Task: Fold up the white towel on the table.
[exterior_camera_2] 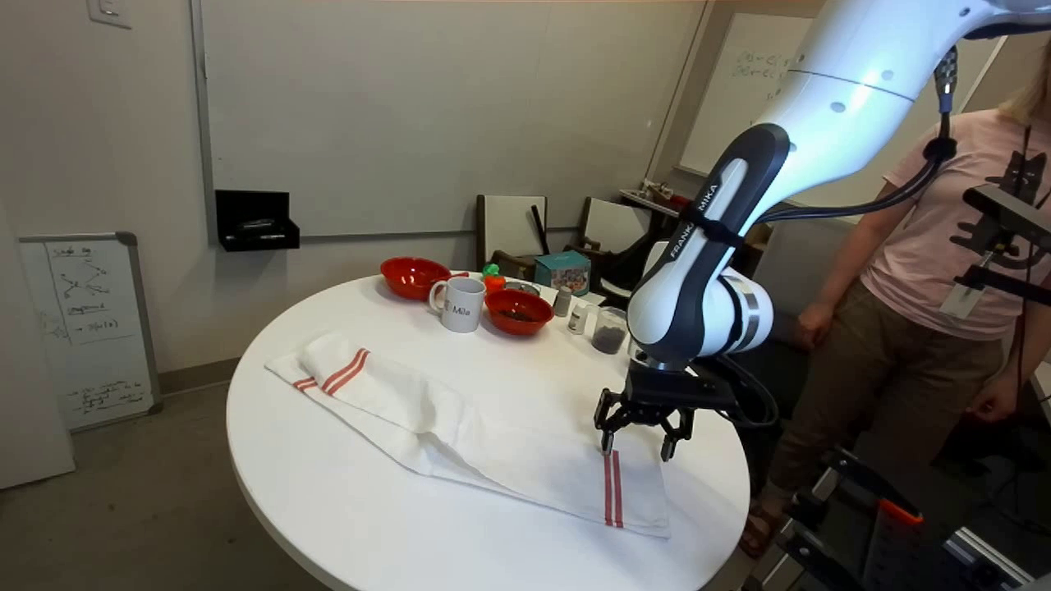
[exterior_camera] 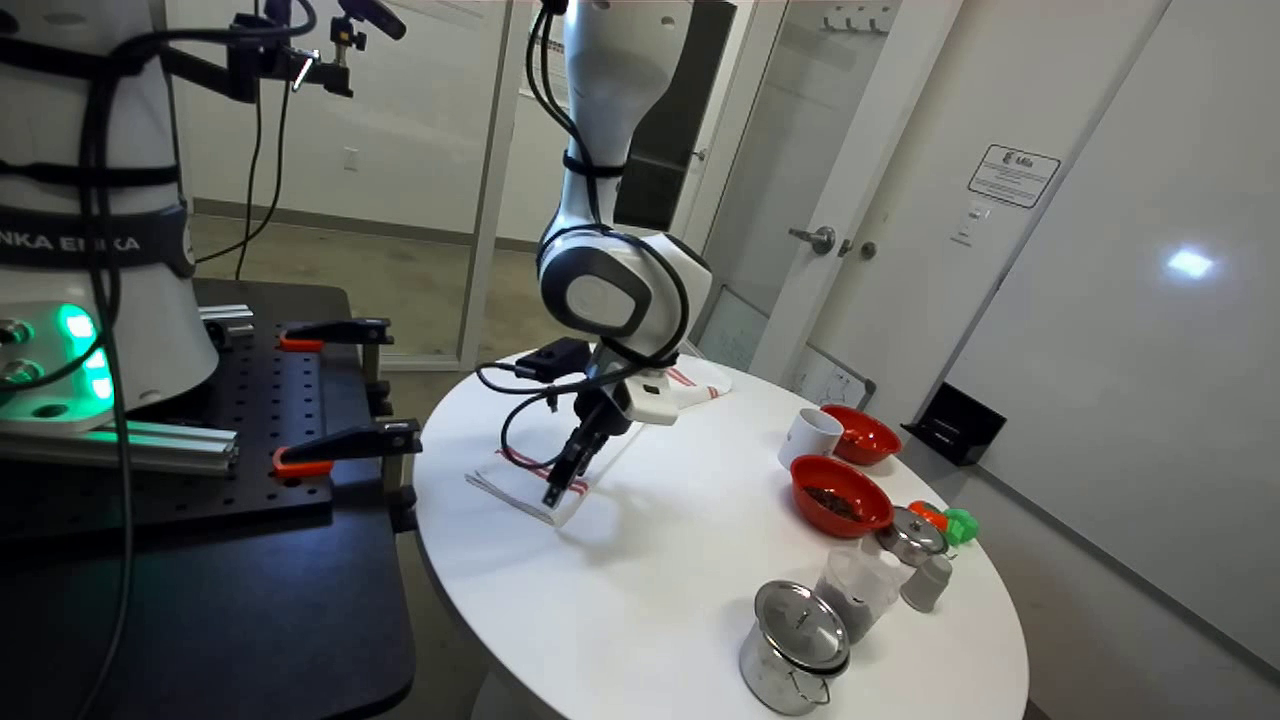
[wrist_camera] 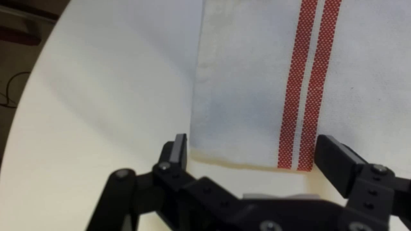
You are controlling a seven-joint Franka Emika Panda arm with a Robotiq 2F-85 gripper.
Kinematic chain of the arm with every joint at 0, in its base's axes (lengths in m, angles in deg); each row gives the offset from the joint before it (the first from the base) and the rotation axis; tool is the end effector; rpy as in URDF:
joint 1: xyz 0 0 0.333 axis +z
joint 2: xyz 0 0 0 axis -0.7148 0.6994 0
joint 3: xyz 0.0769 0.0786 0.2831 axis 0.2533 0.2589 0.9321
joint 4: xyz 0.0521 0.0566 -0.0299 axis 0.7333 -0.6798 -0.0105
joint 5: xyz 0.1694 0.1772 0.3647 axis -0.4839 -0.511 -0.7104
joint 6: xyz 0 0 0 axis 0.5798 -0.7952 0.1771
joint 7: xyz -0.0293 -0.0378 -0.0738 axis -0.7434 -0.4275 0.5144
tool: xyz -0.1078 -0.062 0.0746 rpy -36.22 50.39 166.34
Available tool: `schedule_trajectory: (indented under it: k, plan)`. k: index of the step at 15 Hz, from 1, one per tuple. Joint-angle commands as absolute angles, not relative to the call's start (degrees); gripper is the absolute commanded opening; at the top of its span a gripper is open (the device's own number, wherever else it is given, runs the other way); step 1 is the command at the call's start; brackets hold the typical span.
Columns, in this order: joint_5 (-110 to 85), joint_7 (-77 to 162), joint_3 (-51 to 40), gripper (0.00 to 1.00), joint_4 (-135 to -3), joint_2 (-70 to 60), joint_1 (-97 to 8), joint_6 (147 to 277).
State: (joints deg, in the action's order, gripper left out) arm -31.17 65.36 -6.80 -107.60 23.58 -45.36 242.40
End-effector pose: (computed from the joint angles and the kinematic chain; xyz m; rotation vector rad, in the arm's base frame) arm 0.4396 -0.0656 -0.0913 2.8242 -1.2189 -0.2716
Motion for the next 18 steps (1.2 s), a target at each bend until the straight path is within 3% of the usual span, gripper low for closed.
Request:
schedule_trajectory:
  k: [1, 8, 18]
  plan:
    - [-31.0, 59.0, -5.3, 1.0, -108.9, 24.0, -47.2, 247.9]
    - [-33.8, 53.6, 2.5, 1.0, -113.1, 22.8, -57.0, 251.6]
    - [-38.6, 56.0, 5.2, 1.0, -112.4, 25.3, -59.5, 252.1]
